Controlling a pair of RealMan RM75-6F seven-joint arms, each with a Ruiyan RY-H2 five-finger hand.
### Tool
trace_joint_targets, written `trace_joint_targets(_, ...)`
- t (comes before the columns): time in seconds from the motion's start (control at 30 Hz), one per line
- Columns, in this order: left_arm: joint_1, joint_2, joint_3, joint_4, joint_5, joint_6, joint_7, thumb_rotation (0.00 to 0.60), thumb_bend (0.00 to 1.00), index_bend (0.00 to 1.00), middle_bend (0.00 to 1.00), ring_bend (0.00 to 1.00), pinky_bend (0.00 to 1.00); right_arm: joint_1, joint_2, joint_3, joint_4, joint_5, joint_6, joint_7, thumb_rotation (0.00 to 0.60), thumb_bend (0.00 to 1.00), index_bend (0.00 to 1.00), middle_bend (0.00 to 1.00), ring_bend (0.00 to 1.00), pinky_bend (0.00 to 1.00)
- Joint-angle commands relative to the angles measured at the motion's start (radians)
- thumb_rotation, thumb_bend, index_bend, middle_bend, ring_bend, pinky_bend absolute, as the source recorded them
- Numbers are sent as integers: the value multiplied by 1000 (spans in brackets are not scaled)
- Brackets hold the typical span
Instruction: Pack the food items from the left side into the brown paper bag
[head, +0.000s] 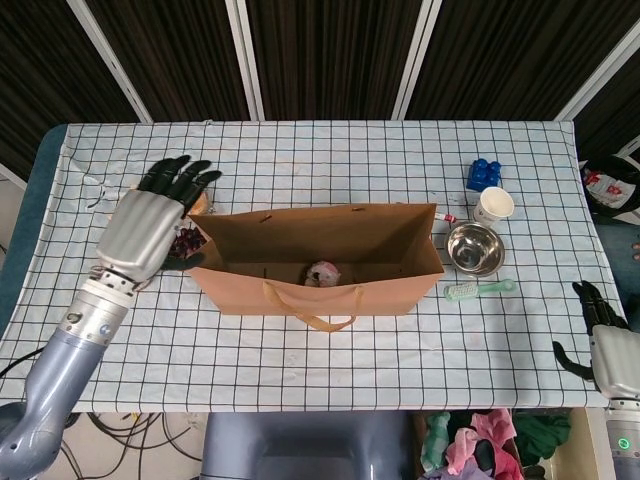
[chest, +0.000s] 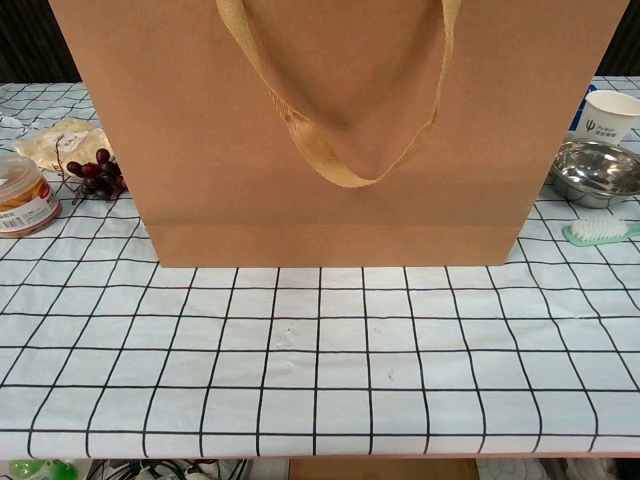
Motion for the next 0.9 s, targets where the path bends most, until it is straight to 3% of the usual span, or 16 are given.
trace_joint_targets(0.03, 73, 38, 56, -41, -11, 161, 104, 600, 41, 133, 100, 0, 119, 0, -1, 0, 1, -1, 1, 0, 600, 271, 29, 31, 138, 270)
trace_joint_targets(0.13, 132, 78, 99, -84, -25, 188, 116, 600, 42, 122, 100, 0, 122, -1, -3, 1, 2, -2, 5, -2, 600, 271, 29, 31, 138, 270)
trace_joint_targets(0.17, 168, 111, 152, -81, -57, 167, 143, 600, 43, 119, 99, 0, 120, -1, -4, 2, 3, -4, 9, -3, 600, 271, 29, 31, 138, 270)
trace_joint_targets(0.3, 193, 112, 192, 15, -74, 87, 123, 600, 44, 120, 87, 0, 40, -2, -6, 2, 5, -4, 9, -2, 600, 271, 29, 31, 139, 270)
trace_joint_targets(0.57, 186, -90, 211, 351, -74, -148, -21, 600, 44, 114, 71, 0, 53, -1, -7, 4, 2, -3, 9, -7, 600, 270, 29, 31, 139, 270)
trace_joint_targets(0.9, 143, -300, 225, 708, -171, -394, -104, 600, 42, 114, 71, 0, 54, 0, -7, 4, 5, 3, 2, -7, 600, 271, 29, 31, 139, 270)
